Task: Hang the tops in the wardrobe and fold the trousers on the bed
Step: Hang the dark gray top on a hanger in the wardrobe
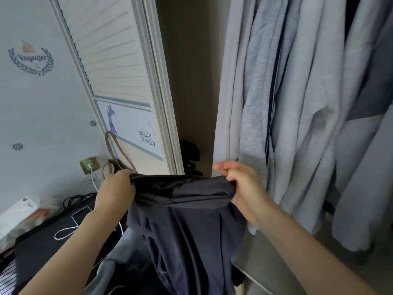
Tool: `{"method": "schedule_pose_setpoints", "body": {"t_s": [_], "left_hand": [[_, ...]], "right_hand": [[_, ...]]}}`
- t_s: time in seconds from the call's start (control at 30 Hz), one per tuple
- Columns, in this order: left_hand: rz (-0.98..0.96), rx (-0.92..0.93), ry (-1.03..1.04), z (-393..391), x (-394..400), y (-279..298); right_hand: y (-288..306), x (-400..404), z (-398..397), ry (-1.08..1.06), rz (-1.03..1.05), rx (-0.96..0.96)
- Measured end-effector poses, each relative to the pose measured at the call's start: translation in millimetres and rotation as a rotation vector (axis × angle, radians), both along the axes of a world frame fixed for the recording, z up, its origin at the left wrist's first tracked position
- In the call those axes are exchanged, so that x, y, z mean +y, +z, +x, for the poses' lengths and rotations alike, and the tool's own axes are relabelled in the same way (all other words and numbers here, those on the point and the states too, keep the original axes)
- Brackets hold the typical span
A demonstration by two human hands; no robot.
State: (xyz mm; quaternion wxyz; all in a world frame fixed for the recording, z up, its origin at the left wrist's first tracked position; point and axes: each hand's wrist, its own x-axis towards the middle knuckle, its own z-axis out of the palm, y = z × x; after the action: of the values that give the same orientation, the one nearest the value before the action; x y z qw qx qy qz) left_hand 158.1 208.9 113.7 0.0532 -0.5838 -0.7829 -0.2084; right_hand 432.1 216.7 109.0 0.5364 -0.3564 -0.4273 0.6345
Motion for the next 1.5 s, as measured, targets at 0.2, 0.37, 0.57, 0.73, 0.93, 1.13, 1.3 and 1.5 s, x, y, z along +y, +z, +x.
{"method": "schedule_pose_setpoints", "body": {"t_s": [0.2,0.37,0.57,0.73,0.93,1.13,1.3,1.5], "left_hand": [[-0.179,-0.935,-0.051,13.6,29.7,13.6],[-0.433,-1.553,-0.261,14.4,49.8,25.7],[-0.597,-1.044,-0.526,2.3,87.5,61.5],[-0.314,-1.274,-0.508,-5.1,124.5,106.1],[-0.246,-1.468,-0.618,18.1,162.0,170.7],[-0.135,-1.483,-0.805,48.5,186.6,229.8],[-0.01,-1.35,-0.856,61.3,203.1,260.5],[0.117,-0.993,-0.935,65.8,224.3,272.3]], "right_hand": [[18.6,21.4,9.0,-0.106,0.326,-0.607],[7.3,51.8,19.7,-0.223,0.505,-1.23],[22.8,65.7,22.3,-0.536,0.487,-1.62],[85.7,68.3,15.5,-0.866,0.581,-1.626],[161.3,75.3,5.7,-1.003,0.684,-1.824],[228.4,90.6,-1.1,-0.715,0.641,-1.869],[304.1,108.3,-18.2,-0.968,0.838,-1.672],[399.1,166.2,-43.2,-1.126,0.849,-1.533]]}}
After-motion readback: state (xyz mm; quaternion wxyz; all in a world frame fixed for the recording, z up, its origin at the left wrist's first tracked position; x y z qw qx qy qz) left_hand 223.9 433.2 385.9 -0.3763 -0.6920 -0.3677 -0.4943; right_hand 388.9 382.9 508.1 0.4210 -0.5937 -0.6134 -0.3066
